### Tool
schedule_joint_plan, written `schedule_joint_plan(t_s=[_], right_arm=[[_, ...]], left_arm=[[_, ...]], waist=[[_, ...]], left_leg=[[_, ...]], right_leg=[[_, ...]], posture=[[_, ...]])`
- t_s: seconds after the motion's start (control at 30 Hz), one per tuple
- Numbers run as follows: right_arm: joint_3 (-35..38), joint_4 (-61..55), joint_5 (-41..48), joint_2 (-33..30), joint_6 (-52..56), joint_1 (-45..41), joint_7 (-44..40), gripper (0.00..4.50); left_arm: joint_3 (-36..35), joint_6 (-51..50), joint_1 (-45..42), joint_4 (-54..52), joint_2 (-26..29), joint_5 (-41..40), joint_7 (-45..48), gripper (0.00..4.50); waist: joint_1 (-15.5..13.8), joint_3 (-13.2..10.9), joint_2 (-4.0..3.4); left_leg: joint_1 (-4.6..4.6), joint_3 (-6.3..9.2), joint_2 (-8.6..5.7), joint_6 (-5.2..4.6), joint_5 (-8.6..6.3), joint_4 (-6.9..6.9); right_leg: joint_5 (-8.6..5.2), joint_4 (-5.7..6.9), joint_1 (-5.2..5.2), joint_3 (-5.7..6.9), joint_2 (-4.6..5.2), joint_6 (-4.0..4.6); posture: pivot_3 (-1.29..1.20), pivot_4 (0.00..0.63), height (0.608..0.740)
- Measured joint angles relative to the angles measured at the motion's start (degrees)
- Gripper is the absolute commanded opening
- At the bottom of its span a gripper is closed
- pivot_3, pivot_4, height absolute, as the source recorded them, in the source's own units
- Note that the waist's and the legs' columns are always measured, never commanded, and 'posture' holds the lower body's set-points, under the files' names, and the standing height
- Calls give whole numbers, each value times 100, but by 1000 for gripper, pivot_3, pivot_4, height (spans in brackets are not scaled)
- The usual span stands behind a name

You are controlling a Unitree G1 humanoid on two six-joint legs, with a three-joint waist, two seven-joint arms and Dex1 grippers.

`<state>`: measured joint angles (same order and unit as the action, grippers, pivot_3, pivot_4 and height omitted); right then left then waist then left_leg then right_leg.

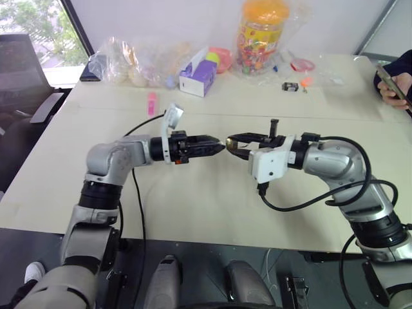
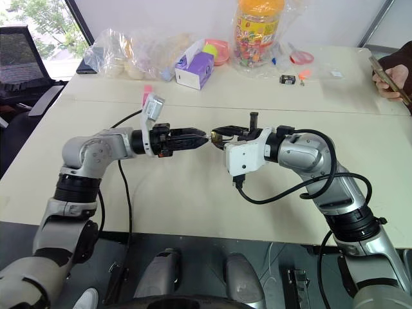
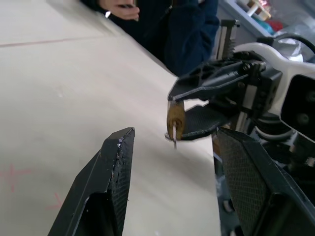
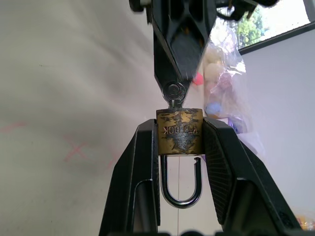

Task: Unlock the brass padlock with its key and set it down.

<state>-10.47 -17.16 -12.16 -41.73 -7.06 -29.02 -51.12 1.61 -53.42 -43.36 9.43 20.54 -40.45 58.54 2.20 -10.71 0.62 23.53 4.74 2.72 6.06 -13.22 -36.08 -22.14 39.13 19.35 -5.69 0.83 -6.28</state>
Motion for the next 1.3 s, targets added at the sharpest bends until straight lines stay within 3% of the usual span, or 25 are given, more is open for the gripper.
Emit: schedule_joint_plan(t_s=[0.3, 0.4, 0.53, 0.57, 0.8, 1.03, 1.17, 1.3], right_arm=[[0, -7, 0, -1, 45, 0, 0, 690], [0, -22, 0, -1, 52, 0, -1, 690], [0, -41, -4, -2, 102, 0, -2, 690], [0, -42, -2, -2, 119, 0, -3, 690], [2, -53, 1, -2, 166, 0, -2, 690], [2, -82, 178, 14, 304, -7, -12, 4341], [23, -127, 506, -79, 893, 7, -298, 4439], [636, -296, 1774, -282, 2633, 325, -795, 4439]], left_arm=[[21, 144, -223, 353, -285, 159, 17, 2769], [102, 149, -223, 400, -332, 209, 37, 1884], [147, 149, -252, 399, -367, 232, 155, 200], [158, 150, -261, 399, -361, 239, 177, 37], [165, 149, -305, 453, -367, 267, 203, 37], [234, 145, -317, 449, -276, 368, 291, 0], [288, 200, -317, 450, -184, 427, 399, 0], [363, 423, -328, 469, 87, 556, 637, 0]], waist=[[10, 0, 1], [11, 0, 1], [11, 0, 1], [11, 0, 1], [11, 0, 1], [15, 0, 1], [6, -1, 1], [-20, -2, 3]], left_leg=[[0, 0, 0, 0, 0, 1], [0, 0, 0, 0, 0, 1], [0, 0, 0, 0, 0, 1], [0, 0, 0, 0, 0, 1], [0, 0, 0, 0, 0, 2], [0, 0, 0, 0, 0, 2], [0, 0, 0, 0, 0, 2], [0, 0, 0, 0, 0, 3]], right_leg=[[0, 0, 1, 0, -1, 0], [0, 0, 1, 0, -1, 0], [0, 0, 0, 0, 0, 0], [0, 0, 0, 0, -1, 0], [0, 0, 0, 0, 0, 0], [0, 0, 0, 0, -1, 0], [0, 0, 0, 0, 0, 0], [0, -2, -2, 0, 0, 0]], posture=[[0, 150, 740], [0, 150, 740], [0, 150, 740], [0, 150, 740], [0, 150, 740], [0, 150, 740], [0, 150, 740], [0, 150, 740]])
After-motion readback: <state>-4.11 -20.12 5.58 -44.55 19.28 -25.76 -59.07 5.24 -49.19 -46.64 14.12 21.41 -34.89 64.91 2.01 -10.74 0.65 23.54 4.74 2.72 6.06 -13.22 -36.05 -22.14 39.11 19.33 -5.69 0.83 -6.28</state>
